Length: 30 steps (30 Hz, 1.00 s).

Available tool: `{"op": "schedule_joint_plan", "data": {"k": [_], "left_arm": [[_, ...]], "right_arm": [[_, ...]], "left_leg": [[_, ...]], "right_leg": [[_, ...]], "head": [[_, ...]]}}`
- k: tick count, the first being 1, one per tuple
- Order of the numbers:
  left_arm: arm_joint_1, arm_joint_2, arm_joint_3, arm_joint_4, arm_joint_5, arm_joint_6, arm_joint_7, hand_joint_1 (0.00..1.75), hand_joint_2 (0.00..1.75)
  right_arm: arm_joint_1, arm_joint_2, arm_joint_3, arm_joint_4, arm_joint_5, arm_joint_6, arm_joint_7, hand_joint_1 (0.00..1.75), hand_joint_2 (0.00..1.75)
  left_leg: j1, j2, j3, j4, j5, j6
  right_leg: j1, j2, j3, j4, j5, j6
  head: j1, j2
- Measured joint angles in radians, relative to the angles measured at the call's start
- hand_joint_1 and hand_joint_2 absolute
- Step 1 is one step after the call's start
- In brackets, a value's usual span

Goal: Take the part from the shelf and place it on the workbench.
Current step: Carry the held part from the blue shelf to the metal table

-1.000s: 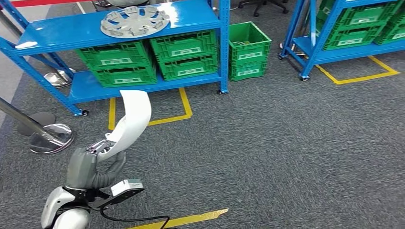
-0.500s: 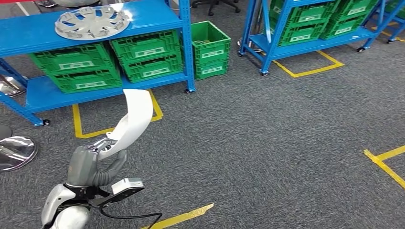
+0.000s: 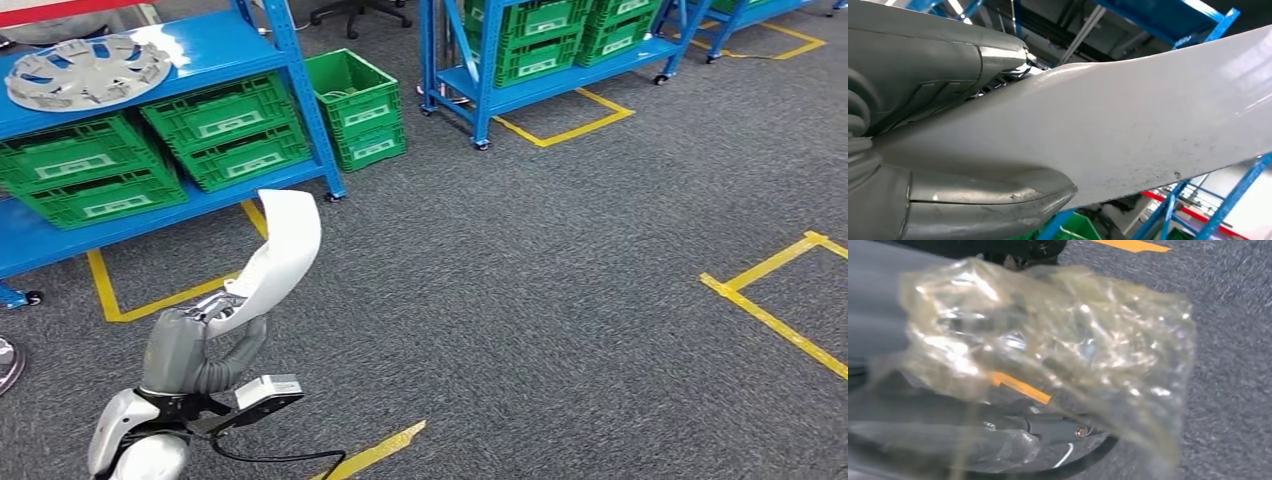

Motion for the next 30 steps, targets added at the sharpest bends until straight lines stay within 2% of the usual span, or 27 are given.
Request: {"op": "schedule_joint_plan", "data": {"k": [1, 2, 3, 5, 6, 7, 9, 10, 11, 13, 14, 15, 16, 17, 18, 20, 21, 22, 24, 25, 26, 27, 29, 30], "left_arm": [[0.001, 0.000, 0.000, 0.001, 0.000, 0.000, 0.000, 1.75, 1.75], [0.001, 0.000, 0.000, 0.001, 0.000, 0.000, 0.000, 1.75, 1.75], [0.001, 0.001, 0.000, 0.001, 0.000, 0.000, 0.000, 1.75, 1.75], [0.001, 0.002, 0.000, 0.001, 0.000, 0.000, 0.000, 1.75, 1.75], [0.002, 0.003, 0.000, 0.001, -0.001, 0.000, 0.000, 1.75, 1.75], [0.002, 0.004, 0.000, 0.002, -0.001, 0.000, 0.000, 1.75, 1.75], [0.003, 0.005, 0.000, 0.002, -0.003, 0.000, 0.000, 1.75, 1.75], [0.003, 0.005, 0.000, 0.002, -0.003, 0.000, 0.000, 1.75, 1.75], [0.002, 0.005, 0.000, 0.002, -0.003, 0.000, 0.000, 1.75, 1.75], [0.004, 0.005, 0.001, 0.002, -0.003, -0.001, 0.000, 1.75, 1.75], [0.006, 0.005, 0.001, 0.002, -0.003, -0.001, 0.000, 1.75, 1.75], [0.007, 0.005, 0.001, 0.002, -0.003, -0.001, 0.000, 1.75, 1.75], [0.007, 0.006, 0.001, 0.002, -0.003, -0.001, 0.000, 1.75, 1.75], [0.007, 0.006, 0.001, 0.002, -0.003, -0.001, 0.000, 1.75, 1.75], [0.007, 0.006, 0.001, 0.002, -0.003, -0.002, 0.000, 1.75, 1.75], [0.007, 0.005, 0.002, 0.002, -0.003, -0.003, 0.000, 1.75, 1.75], [0.006, 0.006, 0.002, 0.002, -0.003, -0.004, 0.000, 1.75, 1.75], [0.006, 0.006, 0.002, 0.002, -0.003, -0.005, 0.000, 1.75, 1.75], [0.004, 0.006, 0.002, 0.002, -0.003, -0.007, 0.000, 1.75, 1.75], [0.004, 0.006, 0.002, 0.002, -0.003, -0.008, 0.000, 1.75, 1.75], [0.003, 0.006, 0.002, 0.002, -0.001, -0.009, 0.000, 1.75, 1.75], [0.003, 0.006, 0.002, 0.002, 0.001, -0.010, 0.000, 1.75, 1.75], [0.005, 0.007, 0.002, 0.003, 0.011, -0.016, 0.000, 1.75, 1.75], [0.005, 0.008, 0.002, 0.004, 0.017, -0.020, 0.000, 1.75, 1.75]], "right_arm": [[0.001, 0.000, -0.001, 0.000, 0.000, 0.000, 0.000, 0.00, 0.00], [0.002, 0.000, -0.001, 0.000, 0.001, 0.000, 0.000, 0.00, 0.00], [0.003, 0.000, -0.002, 0.000, 0.002, 0.000, 0.000, 0.00, 0.00], [0.001, 0.000, -0.002, 0.000, 0.005, 0.000, 0.000, 0.00, 0.00], [0.000, 0.000, -0.002, 0.000, 0.005, 0.000, 0.000, 0.00, 0.00], [-0.001, 0.000, -0.003, 0.000, 0.006, 0.000, 0.000, 0.00, 0.00], [0.002, 0.000, -0.003, 0.000, 0.006, 0.000, 0.000, 0.00, 0.00], [0.005, 0.000, -0.003, 0.000, 0.006, 0.000, 0.000, 0.00, 0.00], [0.006, 0.000, -0.003, 0.000, 0.006, 0.000, 0.000, 0.00, 0.00], [0.003, 0.000, -0.003, 0.000, 0.007, 0.000, 0.000, 0.00, 0.00], [0.001, 0.000, -0.003, 0.000, 0.008, 0.000, 0.000, 0.00, 0.00], [0.000, 0.000, -0.003, 0.000, 0.010, 0.001, 0.000, 0.00, 0.00], [0.000, 0.000, -0.003, 0.000, 0.012, 0.001, -0.001, 0.00, 0.00], [0.001, 0.000, -0.003, 0.000, 0.015, 0.000, -0.001, 0.00, 0.00], [0.003, 0.000, -0.003, 0.000, 0.017, 0.000, -0.002, 0.00, 0.00], [0.002, 0.000, -0.004, 0.000, 0.022, 0.001, -0.003, 0.00, 0.00], [-0.001, 0.000, -0.004, 0.000, 0.024, 0.001, -0.003, 0.00, 0.00], [-0.003, 0.000, -0.005, 0.000, 0.025, 0.001, -0.003, 0.00, 0.00], [-0.001, 0.000, -0.008, 0.000, 0.029, 0.002, -0.003, 0.00, 0.00], [0.001, 0.000, -0.010, 0.000, 0.031, 0.002, -0.003, 0.00, 0.00], [0.002, 0.001, -0.012, 0.000, 0.034, 0.002, -0.003, 0.00, 0.00], [0.001, 0.001, -0.014, 0.000, 0.037, 0.002, -0.003, 0.00, 0.00], [-0.002, 0.001, -0.018, 0.000, 0.043, 0.002, -0.003, 0.00, 0.00], [-0.003, 0.001, -0.019, 0.000, 0.045, 0.003, -0.003, 0.00, 0.00]], "left_leg": [[0.004, -0.001, -0.004, 0.019, 0.001, -0.003], [0.008, -0.003, 0.009, 0.000, 0.021, -0.006], [0.011, -0.011, 0.039, -0.055, 0.055, -0.008], [0.021, -0.061, 0.106, -0.191, 0.110, -0.010], [0.023, -0.083, 0.126, -0.236, 0.122, -0.010], [0.024, -0.098, 0.132, -0.256, 0.122, -0.008], [0.020, -0.083, 0.129, -0.259, 0.125, 0.004], [0.019, -0.070, 0.128, -0.262, 0.129, 0.012], [0.018, -0.057, 0.127, -0.265, 0.134, 0.021], [0.012, -0.026, 0.121, -0.268, 0.141, 0.034], [0.007, -0.010, 0.117, -0.268, 0.142, 0.038], [0.002, 0.005, 0.113, -0.267, 0.144, 0.040], [-0.002, 0.020, 0.110, -0.267, 0.145, 0.042], [-0.005, 0.032, 0.108, -0.267, 0.146, 0.043], [-0.008, 0.044, 0.107, -0.267, 0.147, 0.043], [-0.015, 0.066, 0.108, -0.264, 0.146, 0.041], [-0.018, 0.075, 0.109, -0.263, 0.146, 0.038], [-0.020, 0.084, 0.109, -0.262, 0.147, 0.034], [-0.021, 0.101, 0.110, -0.261, 0.148, 0.025], [-0.019, 0.098, 0.110, -0.258, 0.142, 0.019], [-0.017, 0.082, 0.106, -0.243, 0.127, 0.014], [-0.014, 0.058, 0.093, -0.208, 0.100, 0.007], [-0.007, 0.010, 0.044, -0.086, 0.029, -0.001], [-0.004, 0.001, 0.018, -0.024, 0.003, -0.004]], "right_leg": [[-0.001, 0.012, -0.003, 0.000, 0.003, 0.002], [-0.003, 0.024, -0.005, 0.001, 0.005, 0.006], [-0.006, 0.037, -0.007, 0.002, 0.008, 0.009], [-0.010, 0.062, -0.014, 0.006, 0.013, 0.021], [-0.011, 0.073, -0.021, 0.008, 0.016, 0.029], [-0.012, 0.084, -0.029, 0.009, 0.020, 0.038], [-0.017, 0.103, -0.042, 0.007, 0.031, 0.056], [-0.018, 0.094, -0.049, 0.012, 0.028, 0.061], [-0.017, 0.071, -0.063, 0.032, 0.012, 0.063], [-0.013, 0.012, -0.112, 0.140, -0.057, 0.063], [-0.012, -0.005, -0.142, 0.211, -0.096, 0.063], [-0.012, -0.011, -0.164, 0.270, -0.123, 0.063], [-0.011, -0.013, -0.169, 0.299, -0.133, 0.062], [-0.009, -0.016, -0.151, 0.286, -0.124, 0.060], [-0.006, -0.023, -0.112, 0.233, -0.101, 0.055], [0.004, -0.063, -0.014, 0.087, -0.057, 0.039], [0.009, -0.079, 0.018, 0.036, -0.045, 0.032], [0.013, -0.088, 0.032, 0.012, -0.042, 0.025], [0.015, -0.074, 0.026, 0.005, -0.037, 0.016], [0.013, -0.065, 0.025, 0.002, -0.033, 0.012], [0.011, -0.056, 0.025, -0.001, -0.029, 0.006], [0.008, -0.046, 0.027, -0.004, -0.024, 0.000], [0.007, -0.026, 0.023, -0.005, -0.017, -0.008], [0.007, -0.014, 0.020, -0.004, -0.015, -0.009]], "head": [[0.000, 0.000], [0.000, 0.000], [0.000, 0.000], [-0.002, 0.000], [-0.002, 0.000], [-0.003, 0.000], [-0.003, 0.000], [-0.003, 0.000], [0.001, 0.000], [0.006, 0.000], [0.008, 0.000], [0.008, 0.000], [0.008, 0.000], [0.008, 0.000], [0.008, 0.000], [0.008, 0.000], [0.007, 0.000], [0.007, 0.000], [0.005, 0.000], [0.006, 0.000], [0.004, 0.000], [0.003, 0.000], [-0.001, 0.000], [-0.001, 0.000]]}}
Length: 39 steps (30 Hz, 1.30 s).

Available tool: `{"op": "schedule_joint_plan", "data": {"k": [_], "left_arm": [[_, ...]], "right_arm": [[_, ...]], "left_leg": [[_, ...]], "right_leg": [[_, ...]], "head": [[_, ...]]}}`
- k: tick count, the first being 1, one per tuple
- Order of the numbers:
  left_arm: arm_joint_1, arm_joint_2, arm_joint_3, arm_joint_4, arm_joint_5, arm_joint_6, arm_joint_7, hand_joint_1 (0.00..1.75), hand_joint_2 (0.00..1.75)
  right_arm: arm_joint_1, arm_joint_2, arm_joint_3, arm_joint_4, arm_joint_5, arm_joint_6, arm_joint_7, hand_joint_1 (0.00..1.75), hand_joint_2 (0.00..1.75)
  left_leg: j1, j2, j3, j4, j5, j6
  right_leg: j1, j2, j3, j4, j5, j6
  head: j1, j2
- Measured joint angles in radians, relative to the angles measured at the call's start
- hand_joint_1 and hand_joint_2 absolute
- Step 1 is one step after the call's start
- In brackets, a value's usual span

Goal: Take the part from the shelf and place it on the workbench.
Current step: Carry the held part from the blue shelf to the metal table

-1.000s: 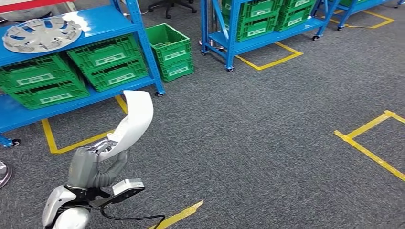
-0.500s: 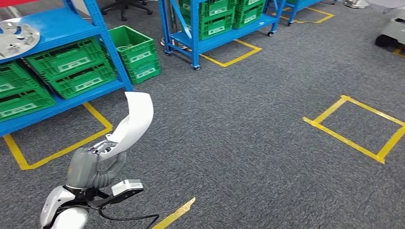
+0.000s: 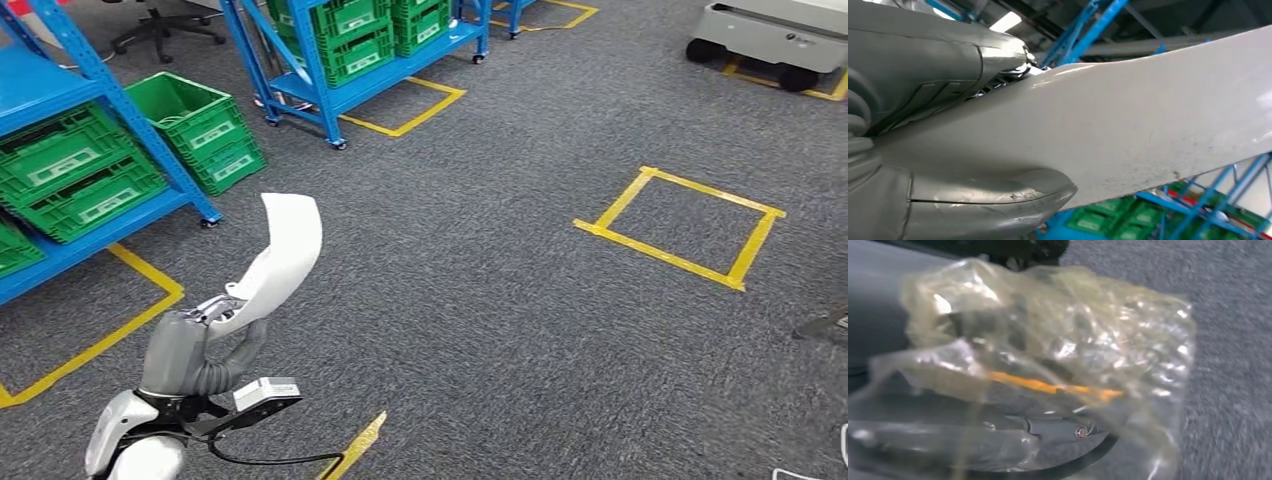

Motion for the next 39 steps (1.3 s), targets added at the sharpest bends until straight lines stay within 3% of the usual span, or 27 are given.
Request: {"op": "schedule_joint_plan", "data": {"k": [1, 2, 4, 6, 8, 10, 12, 14, 16, 17, 18, 19, 21, 22, 23, 25, 27, 29, 31, 32, 33, 34, 36, 38, 39], "left_arm": [[0.000, 0.000, 0.000, 0.001, 0.008, -0.006, 0.000, 1.75, 1.75], [0.000, 0.001, 0.000, 0.003, 0.015, -0.011, 0.000, 1.75, 1.75], [-0.001, 0.001, 0.000, 0.004, 0.025, -0.018, 0.000, 1.75, 1.75], [-0.002, 0.001, 0.000, 0.005, 0.032, -0.022, 0.000, 1.75, 1.75], [-0.005, 0.001, 0.000, 0.007, 0.043, -0.030, 0.000, 1.75, 1.75], [-0.008, 0.001, 0.001, 0.008, 0.055, -0.039, -0.001, 1.75, 1.75], [-0.010, -0.001, 0.003, 0.011, 0.063, -0.045, -0.002, 1.75, 1.75], [-0.011, -0.003, 0.004, 0.015, 0.067, -0.050, -0.003, 1.75, 1.75], [-0.011, -0.003, 0.005, 0.022, 0.069, -0.053, -0.003, 1.75, 1.75], [-0.011, -0.003, 0.006, 0.025, 0.070, -0.056, -0.003, 1.75, 1.75], [-0.012, -0.004, 0.006, 0.027, 0.070, -0.058, -0.003, 1.75, 1.75], [-0.012, -0.004, 0.006, 0.029, 0.070, -0.060, -0.003, 1.75, 1.75], [-0.012, -0.005, 0.006, 0.032, 0.071, -0.063, -0.003, 1.75, 1.75], [-0.012, -0.006, 0.006, 0.033, 0.072, -0.065, -0.003, 1.75, 1.75], [-0.012, -0.006, 0.007, 0.033, 0.073, -0.066, -0.003, 1.75, 1.75], [-0.012, -0.008, 0.007, 0.035, 0.074, -0.067, -0.003, 1.75, 1.75], [-0.013, -0.009, 0.007, 0.036, 0.074, -0.067, -0.003, 1.75, 1.75], [-0.012, -0.010, 0.007, 0.038, 0.075, -0.067, -0.003, 1.75, 1.75], [-0.010, -0.010, 0.006, 0.043, 0.076, -0.067, -0.003, 1.75, 1.75], [-0.010, -0.009, 0.006, 0.045, 0.077, -0.067, -0.003, 1.75, 1.75], [-0.010, -0.009, 0.006, 0.047, 0.077, -0.067, -0.003, 1.75, 1.75], [-0.010, -0.009, 0.006, 0.049, 0.077, -0.067, -0.003, 1.75, 1.75], [-0.010, -0.009, 0.006, 0.050, 0.078, -0.067, -0.003, 1.75, 1.75], [-0.010, -0.009, 0.006, 0.051, 0.078, -0.067, -0.003, 1.75, 1.75], [-0.009, -0.009, 0.006, 0.052, 0.078, -0.067, -0.003, 1.75, 1.75]], "right_arm": [[0.000, 0.000, -0.001, 0.000, 0.002, 0.000, 0.000, 0.00, 0.00], [0.001, 0.000, -0.003, 0.000, 0.004, 0.001, 0.000, 0.00, 0.00], [0.003, 0.000, -0.007, 0.000, 0.008, 0.002, 0.000, 0.00, 0.00], [0.001, 0.000, -0.009, 0.000, 0.012, 0.003, 0.000, 0.00, 0.00], [-0.001, 0.000, -0.009, 0.000, 0.015, 0.004, -0.001, 0.00, 0.00], [0.002, 0.000, -0.010, 0.000, 0.017, 0.004, -0.002, 0.00, 0.00], [0.003, -0.001, -0.013, 0.000, 0.021, 0.004, -0.004, 0.00, 0.00], [0.000, -0.001, -0.016, 0.000, 0.028, 0.004, -0.004, 0.00, 0.00], [-0.002, -0.001, -0.017, 0.000, 0.034, 0.004, -0.004, 0.00, 0.00], [-0.001, -0.001, -0.019, 0.000, 0.037, 0.004, -0.004, 0.00, 0.00], [0.001, -0.001, -0.021, 0.000, 0.039, 0.004, -0.004, 0.00, 0.00], [0.002, -0.001, -0.023, 0.000, 0.041, 0.004, -0.004, 0.00, 0.00], [0.000, -0.001, -0.025, 0.000, 0.046, 0.004, -0.004, 0.00, 0.00], [-0.003, -0.001, -0.026, 0.000, 0.048, 0.005, -0.005, 0.00, 0.00], [-0.005, -0.001, -0.027, 0.000, 0.050, 0.005, -0.005, 0.00, 0.00], [-0.004, -0.001, -0.030, 0.000, 0.051, 0.005, -0.006, 0.00, 0.00], [-0.002, -0.001, -0.032, 0.000, 0.051, 0.005, -0.006, 0.00, 0.00], [-0.005, -0.001, -0.033, 0.000, 0.051, 0.005, -0.006, 0.00, 0.00], [-0.007, -0.001, -0.033, 0.000, 0.051, 0.005, -0.006, 0.00, 0.00], [-0.006, -0.001, -0.033, 0.000, 0.051, 0.005, -0.006, 0.00, 0.00], [-0.005, -0.001, -0.033, 0.000, 0.051, 0.005, -0.006, 0.00, 0.00], [-0.004, -0.001, -0.033, 0.000, 0.051, 0.005, -0.006, 0.00, 0.00], [-0.004, -0.001, -0.033, 0.000, 0.051, 0.006, -0.006, 0.00, 0.00], [-0.006, 0.000, -0.033, 0.000, 0.052, 0.006, -0.006, 0.00, 0.00], [-0.006, -0.001, -0.033, 0.000, 0.053, 0.006, -0.006, 0.00, 0.00]], "left_leg": [[0.002, -0.003, -0.014, 0.035, -0.007, -0.002], [0.004, -0.004, -0.012, 0.035, 0.007, -0.003], [0.010, -0.018, 0.036, -0.065, 0.076, -0.003], [0.015, -0.059, 0.089, -0.180, 0.122, 0.001], [0.015, -0.081, 0.102, -0.221, 0.122, 0.008], [0.014, -0.063, 0.100, -0.230, 0.125, 0.021], [0.015, -0.039, 0.101, -0.240, 0.133, 0.035], [0.012, -0.013, 0.100, -0.244, 0.136, 0.043], [0.006, 0.015, 0.099, -0.244, 0.135, 0.044], [0.004, 0.027, 0.099, -0.243, 0.135, 0.044], [0.003, 0.038, 0.099, -0.243, 0.135, 0.044], [0.002, 0.048, 0.100, -0.243, 0.134, 0.043], [-0.002, 0.065, 0.102, -0.241, 0.131, 0.038], [-0.005, 0.073, 0.103, -0.240, 0.130, 0.034], [-0.008, 0.082, 0.104, -0.240, 0.129, 0.030], [-0.007, 0.094, 0.106, -0.239, 0.126, 0.020], [-0.003, 0.062, 0.097, -0.211, 0.099, 0.009], [0.001, 0.012, 0.052, -0.105, 0.035, 0.002], [0.002, -0.003, -0.006, 0.022, -0.016, 0.000], [0.003, -0.005, -0.018, 0.046, -0.014, 0.000], [0.003, -0.006, -0.012, 0.031, 0.009, 0.001], [0.004, -0.012, 0.012, -0.021, 0.047, 0.002], [0.009, -0.053, 0.068, -0.150, 0.112, 0.008], [0.011, -0.088, 0.092, -0.214, 0.125, 0.013], [0.010, -0.089, 0.091, -0.220, 0.123, 0.017]], "right_leg": [[0.000, 0.012, -0.002, 0.001, 0.001, 0.000], [0.000, 0.024, -0.003, 0.002, 0.003, 0.001], [-0.001, 0.048, -0.004, 0.006, 0.004, 0.004], [0.000, 0.071, -0.010, 0.013, 0.005, 0.013], [-0.002, 0.090, -0.025, 0.017, 0.010, 0.027], [-0.006, 0.101, -0.041, 0.018, 0.015, 0.043], [-0.006, 0.069, -0.067, 0.056, -0.010, 0.052], [-0.004, 0.019, -0.123, 0.173, -0.074, 0.056], [-0.005, 0.003, -0.174, 0.285, -0.116, 0.059], [-0.005, 0.001, -0.177, 0.298, -0.113, 0.060], [-0.004, -0.003, -0.158, 0.267, -0.091, 0.058], [-0.003, -0.013, -0.120, 0.203, -0.059, 0.055], [0.003, -0.056, -0.042, 0.065, -0.014, 0.046], [0.007, -0.071, -0.021, 0.027, -0.007, 0.040], [0.010, -0.077, -0.014, 0.014, -0.008, 0.035], [0.010, -0.056, -0.017, 0.011, -0.002, 0.024], [0.006, -0.036, -0.017, 0.006, 0.005, 0.012], [0.004, -0.015, -0.019, 0.004, 0.010, 0.003], [0.005, 0.009, -0.022, 0.005, 0.012, 0.000], [0.006, 0.022, -0.023, 0.006, 0.013, -0.001], [0.006, 0.035, -0.023, 0.007, 0.013, -0.001], [0.006, 0.047, -0.022, 0.009, 0.013, 0.000], [0.006, 0.070, -0.026, 0.016, 0.013, 0.004], [0.005, 0.091, -0.041, 0.022, 0.017, 0.016], [0.003, 0.101, -0.048, 0.023, 0.021, 0.024]], "head": [[0.000, 0.000], [0.000, 0.000], [0.000, 0.000], [0.000, 0.000], [0.001, 0.000], [0.001, 0.000], [0.006, 0.000], [0.012, 0.000], [0.012, 0.000], [0.013, 0.000], [0.013, 0.000], [0.013, 0.000], [0.013, 0.000], [0.013, 0.000], [0.012, 0.000], [0.012, 0.000], [0.009, 0.000], [0.006, 0.000], [0.005, 0.000], [0.005, 0.000], [0.005, 0.000], [0.005, 0.000], [0.006, 0.000], [0.006, 0.000], [0.006, 0.000]]}}
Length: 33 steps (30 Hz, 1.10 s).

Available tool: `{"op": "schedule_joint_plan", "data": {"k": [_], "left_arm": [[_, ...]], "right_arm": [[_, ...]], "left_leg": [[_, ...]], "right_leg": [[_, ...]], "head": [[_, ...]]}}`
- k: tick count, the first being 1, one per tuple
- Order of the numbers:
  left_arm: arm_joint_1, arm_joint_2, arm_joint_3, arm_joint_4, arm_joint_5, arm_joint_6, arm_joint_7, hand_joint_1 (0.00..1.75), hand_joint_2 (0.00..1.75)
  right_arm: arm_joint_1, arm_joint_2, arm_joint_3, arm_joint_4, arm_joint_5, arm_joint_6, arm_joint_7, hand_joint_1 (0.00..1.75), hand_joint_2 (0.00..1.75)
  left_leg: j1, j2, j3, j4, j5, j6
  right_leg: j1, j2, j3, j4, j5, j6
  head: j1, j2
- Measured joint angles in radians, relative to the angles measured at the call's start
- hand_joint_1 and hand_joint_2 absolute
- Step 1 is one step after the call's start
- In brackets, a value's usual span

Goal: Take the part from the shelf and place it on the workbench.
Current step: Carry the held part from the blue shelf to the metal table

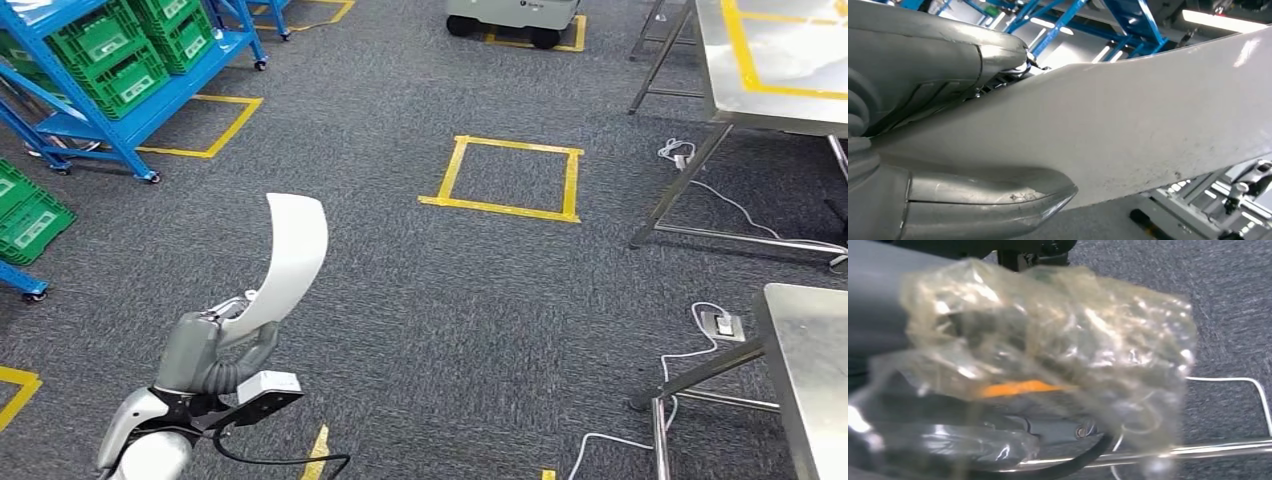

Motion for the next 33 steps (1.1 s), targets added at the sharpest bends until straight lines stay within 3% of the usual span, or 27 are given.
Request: {"op": "schedule_joint_plan", "data": {"k": [1, 3, 4, 6, 8, 9, 10, 11, 13, 14, 16, 17, 19, 21, 22, 23, 24, 26, 28, 30, 32, 33], "left_arm": [[0.000, 0.000, 0.000, 0.000, 0.000, 0.000, 0.000, 1.75, 1.75], [-0.001, -0.001, 0.001, 0.001, 0.000, 0.000, -0.001, 1.75, 1.75], [-0.001, -0.001, 0.001, 0.001, 0.000, 0.000, -0.002, 1.75, 1.75], [0.001, -0.002, 0.002, 0.001, 0.000, 0.000, -0.005, 1.75, 1.75], [0.003, -0.001, 0.002, 0.002, 0.000, 0.000, -0.006, 1.75, 1.75], [0.003, -0.001, 0.002, 0.002, 0.001, 0.000, -0.006, 1.75, 1.75], [0.003, -0.001, 0.002, 0.003, 0.002, 0.000, -0.006, 1.75, 1.75], [0.003, -0.002, 0.002, 0.003, 0.004, -0.001, -0.006, 1.75, 1.75], [0.003, -0.001, 0.003, 0.003, 0.010, -0.002, -0.006, 1.75, 1.75], [0.003, -0.001, 0.003, 0.003, 0.012, -0.003, -0.006, 1.75, 1.75], [0.003, -0.002, 0.004, 0.003, 0.015, -0.005, -0.006, 1.75, 1.75], [0.002, -0.002, 0.003, 0.003, 0.016, -0.006, -0.006, 1.75, 1.75], [0.001, -0.002, 0.003, 0.004, 0.016, -0.009, -0.006, 1.75, 1.75], [0.002, -0.001, 0.004, 0.005, 0.017, -0.010, -0.006, 1.75, 1.75], [0.003, -0.001, 0.004, 0.007, 0.017, -0.010, -0.006, 1.75, 1.75], [0.003, -0.001, 0.004, 0.009, 0.017, -0.011, -0.006, 1.75, 1.75], [0.004, -0.001, 0.003, 0.011, 0.017, -0.011, -0.006, 1.75, 1.75], [0.003, -0.001, 0.004, 0.014, 0.016, -0.011, -0.006, 1.75, 1.75], [0.001, -0.001, 0.004, 0.015, 0.014, -0.012, -0.005, 1.75, 1.75], [-0.001, -0.001, 0.004, 0.016, 0.012, -0.013, -0.003, 1.75, 1.75], [-0.003, -0.001, 0.004, 0.016, 0.011, -0.014, 0.000, 1.75, 1.75], [-0.004, -0.002, 0.004, 0.016, 0.011, -0.014, 0.001, 1.75, 1.75]], "right_arm": [[0.002, 0.000, 0.000, 0.000, 0.001, 0.000, 0.000, 0.00, 0.00], [0.006, 0.000, 0.000, 0.000, 0.004, -0.001, -0.001, 0.00, 0.00], [0.006, 0.000, -0.001, 0.000, 0.005, -0.002, -0.001, 0.00, 0.00], [0.003, 0.000, -0.001, 0.000, 0.009, -0.002, -0.002, 0.00, 0.00], [0.001, 0.000, -0.001, 0.000, 0.011, -0.001, -0.002, 0.00, 0.00], [0.002, 0.000, -0.001, 0.000, 0.012, -0.001, -0.002, 0.00, 0.00], [0.004, 0.000, -0.002, 0.000, 0.014, -0.001, -0.002, 0.00, 0.00], [0.004, 0.000, -0.002, 0.000, 0.015, -0.001, -0.002, 0.00, 0.00], [0.001, 0.000, -0.004, 0.000, 0.019, -0.001, -0.002, 0.00, 0.00], [-0.001, 0.000, -0.005, 0.000, 0.021, 0.000, -0.002, 0.00, 0.00], [-0.002, 0.000, -0.006, 0.000, 0.026, 0.001, -0.002, 0.00, 0.00], [0.000, 0.000, -0.007, 0.000, 0.028, 0.001, -0.002, 0.00, 0.00], [0.000, 0.001, -0.008, 0.000, 0.032, 0.001, -0.003, 0.00, 0.00], [-0.003, 0.001, -0.009, 0.000, 0.035, 0.001, -0.004, 0.00, 0.00], [-0.004, 0.001, -0.009, 0.000, 0.036, 0.001, -0.004, 0.00, 0.00], [-0.005, 0.001, -0.009, 0.000, 0.037, 0.001, -0.005, 0.00, 0.00], [-0.004, 0.001, -0.010, 0.000, 0.038, 0.001, -0.005, 0.00, 0.00], [-0.003, 0.001, -0.013, 0.000, 0.041, 0.002, -0.005, 0.00, 0.00], [-0.004, 0.003, -0.014, 0.000, 0.045, 0.003, -0.005, 0.00, 0.00], [-0.006, 0.005, -0.015, 0.000, 0.048, 0.004, -0.005, 0.00, 0.00], [-0.003, 0.005, -0.017, 0.000, 0.049, 0.004, -0.005, 0.00, 0.00], [-0.001, 0.005, -0.017, 0.000, 0.050, 0.004, -0.005, 0.00, 0.00]], "left_leg": [[-0.001, 0.010, -0.001, -0.003, 0.001, 0.005], [0.001, 0.033, 0.001, -0.010, 0.007, 0.018], [0.002, 0.046, 0.001, -0.013, 0.009, 0.024], [-0.002, 0.074, 0.000, -0.014, 0.010, 0.029], [-0.005, 0.103, -0.001, -0.014, 0.009, 0.029], [-0.005, 0.115, -0.001, -0.014, 0.009, 0.029], [-0.006, 0.125, 0.000, -0.014, 0.008, 0.028], [-0.006, 0.135, 0.002, -0.014, 0.007, 0.027], [-0.011, 0.153, 0.004, -0.011, 0.003, 0.019], [-0.014, 0.161, 0.005, -0.010, 0.002, 0.014], [-0.015, 0.176, 0.006, -0.010, 0.002, 0.004], [-0.013, 0.173, 0.007, -0.008, -0.002, -0.002], [-0.009, 0.139, -0.008, 0.033, -0.035, -0.012], [-0.006, 0.097, -0.062, 0.154, -0.102, -0.016], [-0.006, 0.089, -0.094, 0.221, -0.129, -0.017], [-0.006, 0.086, -0.118, 0.268, -0.140, -0.017], [-0.006, 0.084, -0.126, 0.279, -0.131, -0.015], [-0.006, 0.071, -0.087, 0.190, -0.060, -0.009], [-0.004, 0.025, -0.031, 0.061, -0.003, 0.000], [-0.004, 0.000, -0.010, 0.006, 0.005, 0.005], [-0.005, 0.017, -0.009, -0.004, 0.008, 0.012], [-0.004, 0.029, -0.008, -0.010, 0.012, 0.018]], "right_leg": [[-0.003, 0.009, -0.007, -0.001, 0.003, 0.007], [-0.003, -0.016, -0.025, 0.020, -0.011, 0.016], [-0.002, -0.041, -0.045, 0.058, -0.035, 0.019], [-0.002, -0.088, -0.106, 0.188, -0.100, 0.026], [-0.004, -0.100, -0.148, 0.283, -0.132, 0.030], [-0.004, -0.102, -0.141, 0.278, -0.121, 0.031], [-0.004, -0.107, -0.114, 0.233, -0.095, 0.030], [-0.003, -0.120, -0.072, 0.162, -0.064, 0.029], [0.002, -0.151, 0.002, 0.035, -0.028, 0.020], [0.005, -0.159, 0.019, 0.006, -0.024, 0.014], [0.008, -0.146, 0.020, 0.000, -0.024, 0.002], [0.007, -0.138, 0.019, -0.002, -0.021, -0.004], [0.004, -0.122, 0.020, -0.008, -0.015, -0.016], [0.003, -0.103, 0.018, -0.009, -0.011, -0.023], [0.005, -0.092, 0.016, -0.009, -0.010, -0.025], [0.006, -0.081, 0.016, -0.009, -0.009, -0.026], [0.007, -0.069, 0.015, -0.008, -0.008, -0.027], [0.007, -0.045, 0.016, -0.006, -0.008, -0.026], [0.007, -0.023, 0.011, 0.000, -0.007, -0.022], [0.005, -0.004, 0.000, 0.003, -0.002, -0.010], [0.000, 0.009, -0.011, 0.002, 0.003, 0.004], [0.001, -0.004, -0.018, 0.009, -0.002, 0.008]], "head": [[0.000, 0.000], [0.004, 0.000], [0.007, 0.000], [0.013, 0.000], [0.012, 0.000], [0.013, 0.000], [0.013, 0.000], [0.013, 0.000], [0.012, 0.000], [0.011, 0.000], [0.010, 0.000], [0.010, 0.000], [0.007, 0.000], [0.002, 0.000], [0.001, 0.000], [0.001, 0.000], [0.001, 0.000], [0.001, 0.000], [0.002, 0.000], [0.002, 0.000], [0.002, 0.000], [0.004, 0.000]]}}
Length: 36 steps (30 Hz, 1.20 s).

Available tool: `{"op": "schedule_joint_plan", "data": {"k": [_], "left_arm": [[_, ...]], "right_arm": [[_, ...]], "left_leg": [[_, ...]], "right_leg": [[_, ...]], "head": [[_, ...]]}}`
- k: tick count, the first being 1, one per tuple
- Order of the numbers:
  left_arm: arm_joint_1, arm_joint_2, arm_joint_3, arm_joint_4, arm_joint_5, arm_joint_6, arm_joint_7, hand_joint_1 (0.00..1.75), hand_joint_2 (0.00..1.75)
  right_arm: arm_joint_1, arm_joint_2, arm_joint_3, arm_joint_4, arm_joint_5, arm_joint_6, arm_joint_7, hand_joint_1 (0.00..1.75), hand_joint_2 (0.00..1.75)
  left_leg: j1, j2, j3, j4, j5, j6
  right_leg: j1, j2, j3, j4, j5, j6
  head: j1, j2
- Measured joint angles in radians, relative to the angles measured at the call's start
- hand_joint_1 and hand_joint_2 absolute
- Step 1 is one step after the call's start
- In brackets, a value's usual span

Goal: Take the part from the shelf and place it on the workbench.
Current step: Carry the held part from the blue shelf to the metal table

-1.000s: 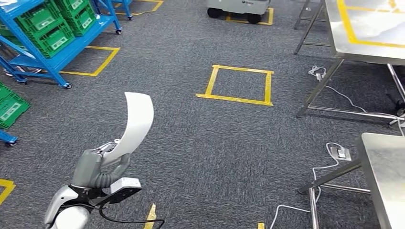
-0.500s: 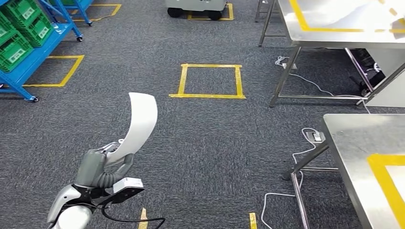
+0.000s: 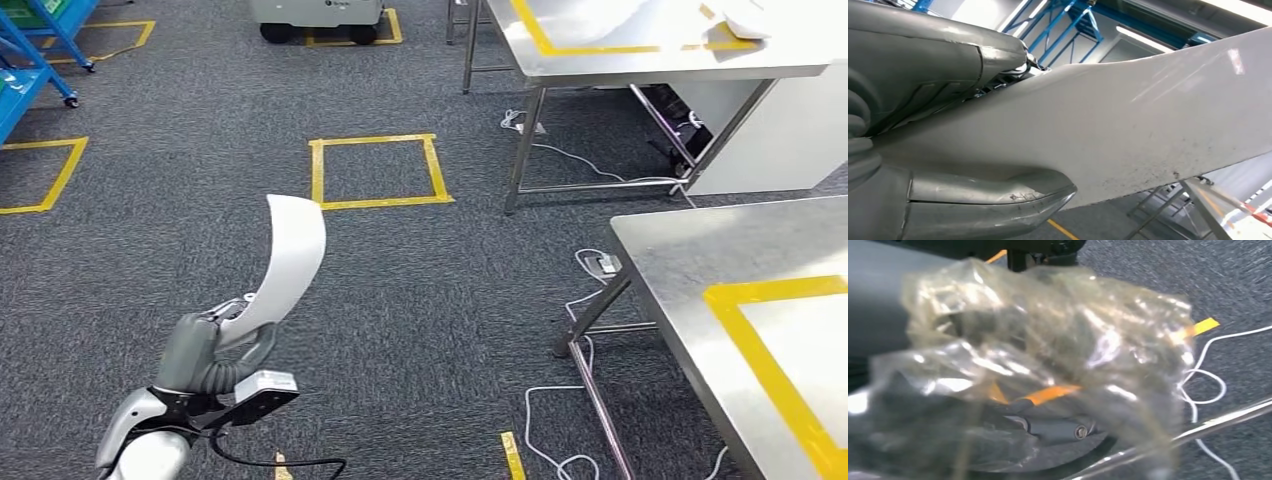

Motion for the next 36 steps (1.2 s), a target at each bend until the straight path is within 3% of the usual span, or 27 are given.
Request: {"op": "schedule_joint_plan", "data": {"k": [1, 3, 5, 6, 7, 10, 12, 14, 16, 18, 20, 21, 22, 23, 25, 26, 28, 29, 30, 32, 34, 36], "left_arm": [[-0.001, -0.001, 0.000, 0.000, 0.000, 0.000, 0.000, 1.75, 1.75], [-0.001, -0.001, 0.001, 0.001, -0.001, 0.000, 0.001, 1.75, 1.75], [0.000, -0.001, 0.002, 0.004, -0.001, 0.000, 0.001, 1.75, 1.75], [0.000, -0.001, 0.002, 0.005, -0.001, 0.000, 0.001, 1.75, 1.75], [0.000, -0.001, 0.002, 0.006, -0.001, 0.000, 0.001, 1.75, 1.75], [-0.001, -0.001, 0.003, 0.007, -0.004, 0.000, 0.004, 1.75, 1.75], [-0.004, -0.001, 0.003, 0.008, -0.007, 0.000, 0.005, 1.75, 1.75], [-0.006, -0.001, 0.004, 0.010, -0.010, 0.000, 0.006, 1.75, 1.75], [-0.010, -0.002, 0.004, 0.013, -0.011, 0.000, 0.007, 1.75, 1.75], [-0.012, -0.002, 0.005, 0.017, -0.014, 0.000, 0.007, 1.75, 1.75], [-0.011, -0.001, 0.006, 0.022, -0.017, 0.000, 0.008, 1.75, 1.75], [-0.011, -0.001, 0.006, 0.024, -0.018, 0.001, 0.008, 1.75, 1.75], [-0.011, -0.001, 0.006, 0.027, -0.018, 0.001, 0.008, 1.75, 1.75], [-0.011, -0.001, 0.006, 0.029, -0.018, 0.001, 0.008, 1.75, 1.75], [-0.013, -0.001, 0.006, 0.031, -0.019, 0.001, 0.008, 1.75, 1.75], [-0.014, -0.001, 0.006, 0.032, -0.020, 0.002, 0.008, 1.75, 1.75], [-0.017, -0.002, 0.006, 0.033, -0.023, 0.003, 0.008, 1.75, 1.75], [-0.018, -0.002, 0.007, 0.033, -0.025, 0.004, 0.008, 1.75, 1.75], [-0.020, -0.002, 0.007, 0.034, -0.028, 0.005, 0.007, 1.75, 1.75], [-0.023, -0.005, 0.007, 0.035, -0.031, 0.007, 0.006, 1.75, 1.75], [-0.023, -0.007, 0.008, 0.037, -0.032, 0.010, 0.004, 1.75, 1.75], [-0.022, -0.008, 0.008, 0.040, -0.032, 0.010, 0.004, 1.75, 1.75]], "right_arm": [[0.000, 0.000, -0.001, 0.000, 0.000, 0.000, 0.000, 0.00, 0.00], [-0.003, 0.000, -0.003, 0.000, 0.000, 0.000, 0.000, 0.00, 0.00], [-0.005, 0.000, -0.004, 0.001, 0.000, 0.000, 0.000, 0.00, 0.00], [-0.004, 0.000, -0.005, 0.001, 0.000, 0.000, 0.000, 0.00, 0.00], [-0.002, 0.000, -0.005, 0.001, 0.001, 0.000, 0.000, 0.00, 0.00], [-0.002, 0.000, -0.006, 0.001, 0.002, 0.000, 0.000, 0.00, 0.00], [-0.005, 0.000, -0.006, 0.001, 0.003, 0.000, 0.000, 0.00, 0.00], [-0.005, 0.000, -0.007, 0.001, 0.004, 0.000, 0.000, 0.00, 0.00], [-0.003, 0.000, -0.007, 0.001, 0.005, 0.000, 0.000, 0.00, 0.00], [-0.005, 0.000, -0.007, 0.001, 0.006, 0.000, 0.000, 0.00, 0.00], [-0.007, 0.000, -0.007, 0.001, 0.007, 0.000, 0.000, 0.00, 0.00], [-0.006, 0.000, -0.007, 0.001, 0.007, 0.000, 0.000, 0.00, 0.00], [-0.005, 0.000, -0.007, 0.001, 0.008, 0.000, 0.000, 0.00, 0.00], [-0.004, 0.000, -0.008, 0.001, 0.008, 0.000, 0.000, 0.00, 0.00], [-0.004, 0.001, -0.008, 0.001, 0.011, 0.000, 0.000, 0.00, 0.00], [-0.005, 0.002, -0.008, 0.001, 0.013, 0.000, 0.000, 0.00, 0.00], [-0.005, 0.002, -0.008, 0.001, 0.016, 0.000, 0.000, 0.00, 0.00], [-0.003, 0.002, -0.008, 0.001, 0.018, 0.000, 0.000, 0.00, 0.00], [-0.001, 0.002, -0.008, 0.001, 0.020, 0.000, 0.000, 0.00, 0.00], [0.000, 0.001, -0.009, 0.001, 0.022, 0.000, 0.000, 0.00, 0.00], [-0.004, 0.001, -0.009, 0.001, 0.023, 0.000, 0.000, 0.00, 0.00], [-0.006, 0.001, -0.009, 0.002, 0.024, 0.000, 0.000, 0.00, 0.00]], "left_leg": [[0.001, 0.012, 0.002, -0.006, 0.004, 0.006], [0.001, 0.040, 0.002, -0.010, 0.007, 0.012], [-0.002, 0.068, 0.001, -0.010, 0.006, 0.013], [-0.003, 0.082, 0.001, -0.010, 0.005, 0.013], [-0.003, 0.093, 0.002, -0.010, 0.004, 0.012], [-0.006, 0.123, 0.007, -0.009, -0.001, 0.003], [-0.011, 0.138, 0.011, -0.008, -0.004, -0.007], [-0.010, 0.150, 0.013, -0.008, -0.005, -0.019], [-0.005, 0.123, 0.007, 0.014, -0.026, -0.030], [-0.002, 0.076, -0.037, 0.115, -0.086, -0.036], [-0.001, 0.059, -0.102, 0.249, -0.141, -0.036], [-0.001, 0.057, -0.120, 0.282, -0.143, -0.035], [-0.002, 0.056, -0.121, 0.278, -0.125, -0.033], [-0.002, 0.051, -0.102, 0.235, -0.090, -0.030], [-0.001, 0.018, -0.043, 0.102, -0.019, -0.020], [0.000, 0.000, -0.020, 0.048, -0.001, -0.017], [0.000, -0.018, -0.005, 0.008, 0.000, -0.012], [0.000, -0.009, -0.005, 0.002, 0.002, -0.009], [0.000, 0.000, -0.004, -0.001, 0.004, -0.004], [0.003, 0.024, -0.002, -0.010, 0.009, 0.008], [0.001, 0.051, -0.003, -0.012, 0.009, 0.013], [0.001, 0.078, -0.004, -0.012, 0.008, 0.013]], "right_leg": [[0.001, -0.022, -0.014, 0.023, -0.015, 0.004], [0.003, -0.076, -0.067, 0.130, -0.073, 0.010], [-0.001, -0.094, -0.123, 0.249, -0.121, 0.016], [-0.002, -0.096, -0.129, 0.266, -0.120, 0.019], [-0.004, -0.100, -0.114, 0.244, -0.101, 0.020], [-0.002, -0.146, 0.002, 0.043, -0.026, 0.017], [0.004, -0.165, 0.036, -0.016, -0.018, 0.007], [0.006, -0.147, 0.035, -0.017, -0.013, -0.006], [0.002, -0.129, 0.036, -0.022, -0.007, -0.018], [0.000, -0.109, 0.036, -0.025, -0.003, -0.028], [0.002, -0.086, 0.034, -0.025, -0.002, -0.033], [0.004, -0.073, 0.034, -0.024, -0.001, -0.033], [0.005, -0.061, 0.034, -0.024, -0.001, -0.033], [0.005, -0.048, 0.035, -0.023, -0.001, -0.033], [0.006, -0.024, 0.033, -0.019, 0.000, -0.029], [0.006, -0.013, 0.030, -0.016, 0.001, -0.026], [0.004, 0.005, 0.019, -0.014, 0.005, -0.014], [0.002, 0.014, 0.011, -0.015, 0.007, -0.007], [0.001, 0.007, 0.005, -0.012, 0.006, -0.002], [0.002, -0.038, -0.023, 0.036, -0.025, 0.007], [0.001, -0.085, -0.079, 0.158, -0.090, 0.013], [-0.003, -0.095, -0.127, 0.263, -0.128, 0.020]], "head": [[0.004, 0.000], [0.010, 0.000], [0.011, 0.000], [0.011, 0.000], [0.011, 0.000], [0.011, 0.000], [0.009, 0.000], [0.008, 0.000], [0.006, 0.000], [0.003, 0.000], [0.002, 0.000], [0.002, 0.000], [0.002, 0.000], [0.002, 0.000], [0.002, 0.000], [0.002, 0.000], [0.002, 0.000], [0.002, 0.000], [0.003, 0.000], [0.008, 0.000], [0.013, 0.000], [0.013, 0.000]]}}
